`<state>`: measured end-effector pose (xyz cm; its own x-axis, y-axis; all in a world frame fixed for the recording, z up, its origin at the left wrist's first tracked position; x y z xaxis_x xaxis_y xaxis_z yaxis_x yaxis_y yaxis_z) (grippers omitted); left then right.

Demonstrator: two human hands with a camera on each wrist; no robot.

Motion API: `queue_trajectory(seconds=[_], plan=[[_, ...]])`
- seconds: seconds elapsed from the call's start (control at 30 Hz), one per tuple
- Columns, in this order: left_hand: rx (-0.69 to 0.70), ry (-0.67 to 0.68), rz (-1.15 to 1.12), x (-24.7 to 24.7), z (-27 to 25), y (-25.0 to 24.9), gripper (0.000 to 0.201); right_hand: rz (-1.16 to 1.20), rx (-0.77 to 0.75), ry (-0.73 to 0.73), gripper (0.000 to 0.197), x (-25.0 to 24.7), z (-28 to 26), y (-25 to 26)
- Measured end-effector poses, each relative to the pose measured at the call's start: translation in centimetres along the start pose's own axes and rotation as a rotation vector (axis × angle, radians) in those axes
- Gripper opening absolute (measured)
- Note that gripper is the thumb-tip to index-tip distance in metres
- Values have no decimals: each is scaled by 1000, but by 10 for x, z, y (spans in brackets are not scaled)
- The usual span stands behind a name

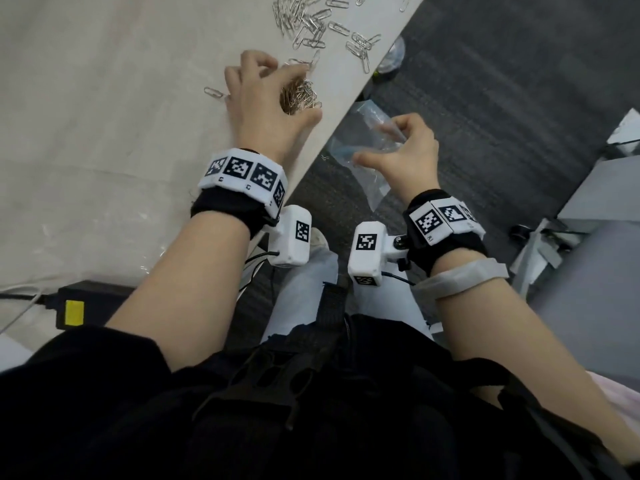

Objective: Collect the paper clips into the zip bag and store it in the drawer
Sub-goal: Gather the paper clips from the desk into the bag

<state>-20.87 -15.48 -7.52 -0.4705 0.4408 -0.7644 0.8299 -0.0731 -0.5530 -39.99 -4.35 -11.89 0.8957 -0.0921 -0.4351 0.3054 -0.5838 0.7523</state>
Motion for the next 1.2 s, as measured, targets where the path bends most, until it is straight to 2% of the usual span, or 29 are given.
queue_trajectory(seconds=[0.13, 0.23, 0.53, 0.77, 1.0, 1.1, 1.2], plan=[[57, 4, -82, 7, 0, -6, 31, -1, -10, -11, 49, 1, 1, -2], [102, 22, -107, 12, 0, -10, 25, -9, -12, -8, 49, 0, 1, -1], [248, 143, -60, 29, 2, -35, 25, -41, 8, 7, 49, 1, 2, 1], [348, 262, 13, 41, 4, -53, 17, -46, 14, 4, 48, 2, 4, 3], [431, 335, 76, 49, 1, -70, 20, -20, -8, 14, 48, 2, 4, 7], [432, 337, 30, 47, 1, -71, 26, -23, -10, 23, 46, 1, 6, 7], [402, 286, -115, 36, 1, -66, 24, -38, -13, 34, 47, 2, 6, 6]])
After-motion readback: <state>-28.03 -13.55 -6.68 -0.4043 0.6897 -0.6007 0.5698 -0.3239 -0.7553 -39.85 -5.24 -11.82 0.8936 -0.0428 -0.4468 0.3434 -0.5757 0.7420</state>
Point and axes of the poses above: each hand's wrist, its own z-axis towards the middle knuckle, its own x-axis out of the palm, y = z × x, the point moved 9 cm from there along z, towards the middle knuckle, and after that the axes turned 11 degrees about y, right-handed, at the moved point
